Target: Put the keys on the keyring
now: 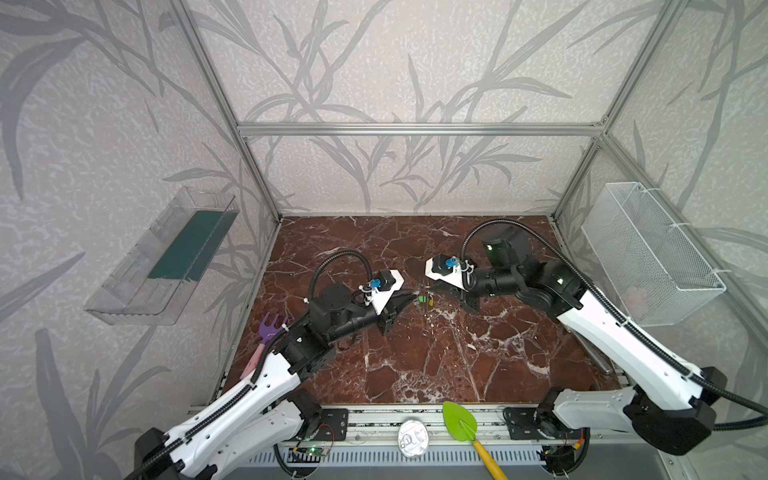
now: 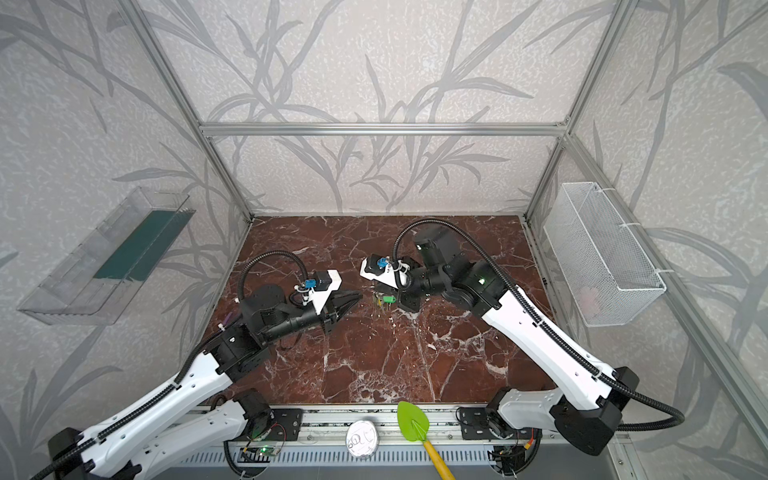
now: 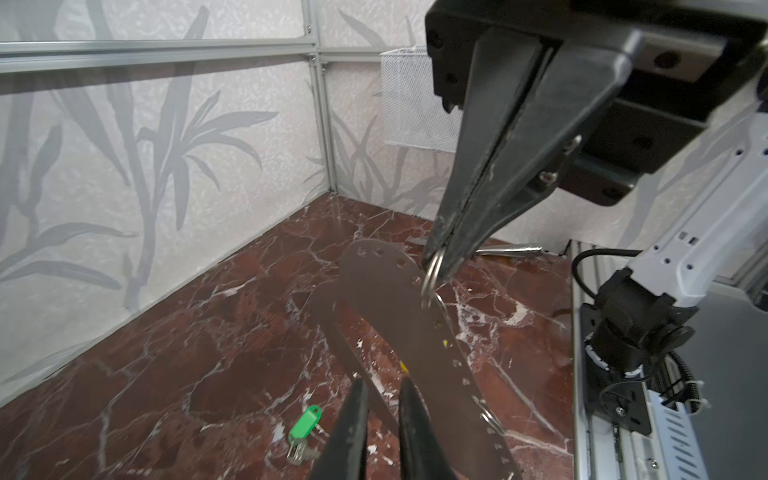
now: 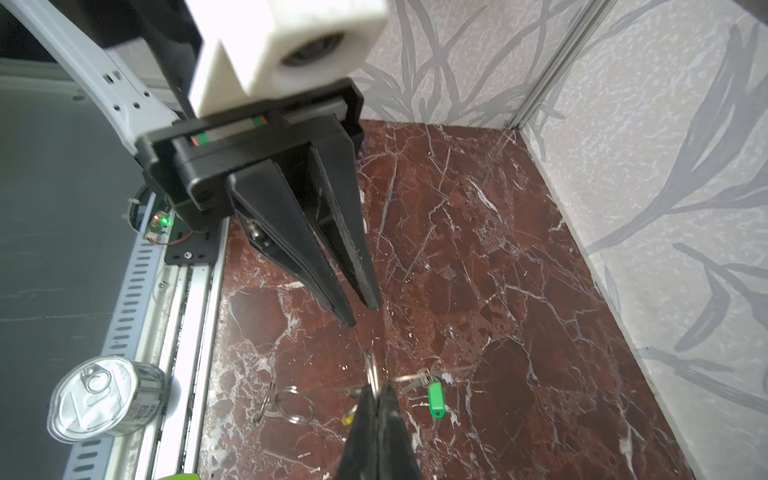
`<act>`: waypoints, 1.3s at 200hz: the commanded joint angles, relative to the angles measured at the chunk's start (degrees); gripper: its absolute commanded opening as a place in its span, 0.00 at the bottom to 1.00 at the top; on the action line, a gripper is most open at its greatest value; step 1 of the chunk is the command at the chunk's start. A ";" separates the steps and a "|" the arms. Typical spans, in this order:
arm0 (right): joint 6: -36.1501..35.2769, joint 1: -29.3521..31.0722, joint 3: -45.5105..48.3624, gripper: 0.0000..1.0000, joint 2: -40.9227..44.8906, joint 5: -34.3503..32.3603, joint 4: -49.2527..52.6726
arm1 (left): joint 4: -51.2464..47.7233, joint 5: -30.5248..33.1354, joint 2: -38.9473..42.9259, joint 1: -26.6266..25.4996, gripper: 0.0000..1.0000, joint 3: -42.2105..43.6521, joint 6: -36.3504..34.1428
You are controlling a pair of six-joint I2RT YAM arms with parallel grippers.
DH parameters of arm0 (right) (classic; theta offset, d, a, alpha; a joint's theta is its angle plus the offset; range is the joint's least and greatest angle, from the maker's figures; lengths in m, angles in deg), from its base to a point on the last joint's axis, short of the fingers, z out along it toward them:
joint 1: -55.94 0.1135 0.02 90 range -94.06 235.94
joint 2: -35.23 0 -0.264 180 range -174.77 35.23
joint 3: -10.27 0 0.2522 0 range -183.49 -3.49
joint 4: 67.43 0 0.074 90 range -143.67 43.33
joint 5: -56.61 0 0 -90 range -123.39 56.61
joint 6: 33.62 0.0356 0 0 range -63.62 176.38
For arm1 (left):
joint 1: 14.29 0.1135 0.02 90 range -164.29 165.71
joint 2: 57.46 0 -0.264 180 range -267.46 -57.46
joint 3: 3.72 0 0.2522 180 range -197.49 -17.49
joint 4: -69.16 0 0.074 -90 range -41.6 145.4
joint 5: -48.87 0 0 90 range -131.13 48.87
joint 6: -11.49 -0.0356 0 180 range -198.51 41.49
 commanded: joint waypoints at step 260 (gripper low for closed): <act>-10.26 3.37 -0.14 0.00 0.64 1.47 2.20 | 2.80 0.25 -5.21 -5.68 0.00 -2.08 -6.54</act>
